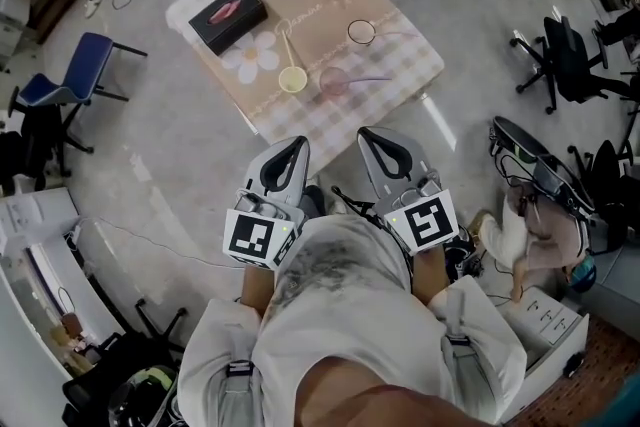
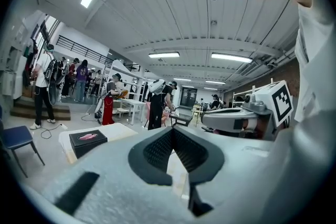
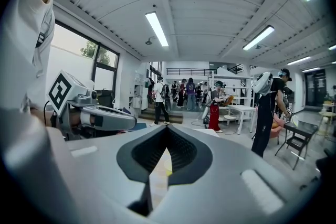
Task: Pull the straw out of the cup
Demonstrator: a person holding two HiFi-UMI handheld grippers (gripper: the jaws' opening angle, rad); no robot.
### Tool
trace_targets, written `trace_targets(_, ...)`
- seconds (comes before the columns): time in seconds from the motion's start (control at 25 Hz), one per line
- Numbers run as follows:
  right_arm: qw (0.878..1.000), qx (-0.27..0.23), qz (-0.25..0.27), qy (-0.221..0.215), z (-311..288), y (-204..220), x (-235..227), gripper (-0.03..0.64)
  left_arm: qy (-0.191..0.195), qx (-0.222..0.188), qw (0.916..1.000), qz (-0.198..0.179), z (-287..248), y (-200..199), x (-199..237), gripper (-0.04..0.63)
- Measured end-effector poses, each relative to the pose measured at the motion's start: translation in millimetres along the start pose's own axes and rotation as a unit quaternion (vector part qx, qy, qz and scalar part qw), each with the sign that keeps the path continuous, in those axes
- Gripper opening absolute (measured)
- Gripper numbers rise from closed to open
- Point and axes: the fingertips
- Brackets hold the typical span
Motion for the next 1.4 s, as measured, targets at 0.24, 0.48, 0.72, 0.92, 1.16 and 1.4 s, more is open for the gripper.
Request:
trace_targets(0.24, 1.000, 0.010, 0.011, 0.014, -20.5, 0.6, -4.5, 0.009, 0.016, -0.002, 0.9999, 0.004, -11.2, -2.8, 22.1, 0.005)
trace_targets(0.48, 0.999, 0.018, 0.022, 0.025, -41.9, -1.1, -2.7, 0.009, 0.030, -0.004, 0.9995, 0.010, -17.6, -7.5, 45.8, 0.005)
trace_targets(0.72, 0.998, 0.031, 0.026, 0.037, -56.4, 5.8, -1.4, 0.009, 0.042, -0.001, 0.9990, 0.014, -22.5, -6.6, 64.5, 0.005)
trace_targets(0.92, 0.998, 0.037, 0.023, 0.048, -60.4, 9.6, -4.5, 0.009, 0.047, 0.006, 0.9987, 0.020, -25.5, -2.7, 70.6, 0.005)
trace_targets(1.16, 0.997, 0.049, 0.017, 0.064, -60.2, 19.6, -20.8, 0.009, 0.057, 0.024, 0.9978, 0.024, -39.4, 9.3, 72.3, 0.005)
trace_targets(1.4, 0.995, 0.068, 0.014, 0.069, -64.5, 36.7, -40.9, 0.009, 0.054, 0.032, 0.9978, 0.022, -55.4, 15.8, 78.4, 0.005)
Point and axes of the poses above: the fingertips, and each gripper's own axes: z backward along the fingers, x to its left, y out of its underside, and after that the axes turned 11 degrees about -x, right-handed
